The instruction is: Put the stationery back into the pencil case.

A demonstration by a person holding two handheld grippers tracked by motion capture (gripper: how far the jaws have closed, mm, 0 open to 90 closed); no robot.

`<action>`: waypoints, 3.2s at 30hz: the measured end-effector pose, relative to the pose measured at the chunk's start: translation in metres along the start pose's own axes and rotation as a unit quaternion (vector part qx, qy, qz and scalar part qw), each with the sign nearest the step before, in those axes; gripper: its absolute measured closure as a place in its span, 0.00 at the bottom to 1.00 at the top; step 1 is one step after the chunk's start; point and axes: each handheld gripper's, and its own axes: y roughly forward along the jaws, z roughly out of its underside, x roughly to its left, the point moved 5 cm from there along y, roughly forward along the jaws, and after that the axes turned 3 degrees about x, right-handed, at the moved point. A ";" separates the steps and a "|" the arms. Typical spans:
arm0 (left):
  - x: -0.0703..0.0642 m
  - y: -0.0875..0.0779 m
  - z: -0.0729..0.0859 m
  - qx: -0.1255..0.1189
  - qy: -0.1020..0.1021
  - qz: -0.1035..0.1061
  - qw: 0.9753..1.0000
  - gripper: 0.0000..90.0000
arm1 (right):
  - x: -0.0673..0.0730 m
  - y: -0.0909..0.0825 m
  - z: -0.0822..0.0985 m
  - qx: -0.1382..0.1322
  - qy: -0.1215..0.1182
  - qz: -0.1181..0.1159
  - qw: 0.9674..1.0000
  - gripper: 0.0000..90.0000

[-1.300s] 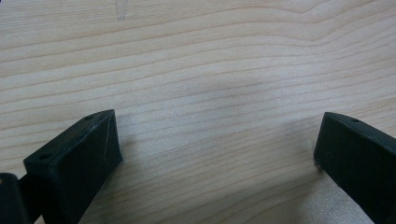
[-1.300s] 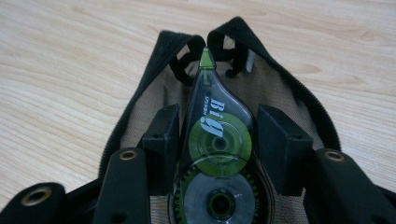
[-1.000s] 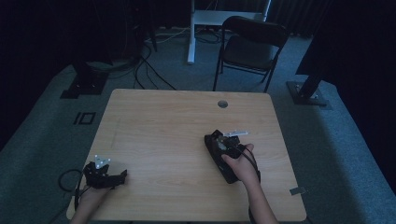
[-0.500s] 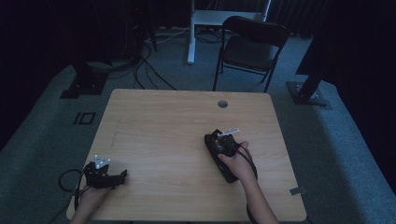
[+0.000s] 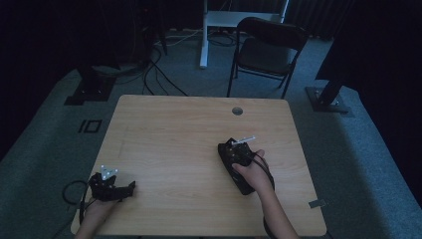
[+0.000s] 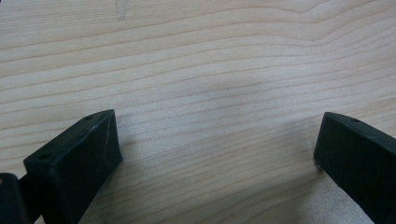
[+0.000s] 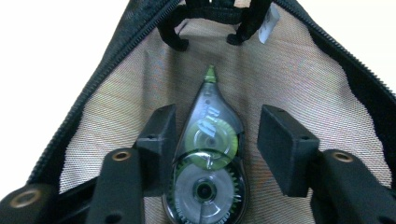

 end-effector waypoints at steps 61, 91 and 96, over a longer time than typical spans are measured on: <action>0.000 0.000 0.000 0.000 0.000 0.000 1.000 0.01 | -0.039 -0.091 0.024 -0.183 0.029 -0.055 0.981 0.34; 0.000 0.000 0.000 0.000 0.001 0.000 1.000 0.01 | -0.101 -0.065 0.080 -0.185 0.095 0.008 0.978 0.29; 0.000 0.000 0.000 0.000 0.001 0.000 1.000 0.01 | -0.109 -0.055 0.092 -0.174 0.108 0.017 0.979 0.24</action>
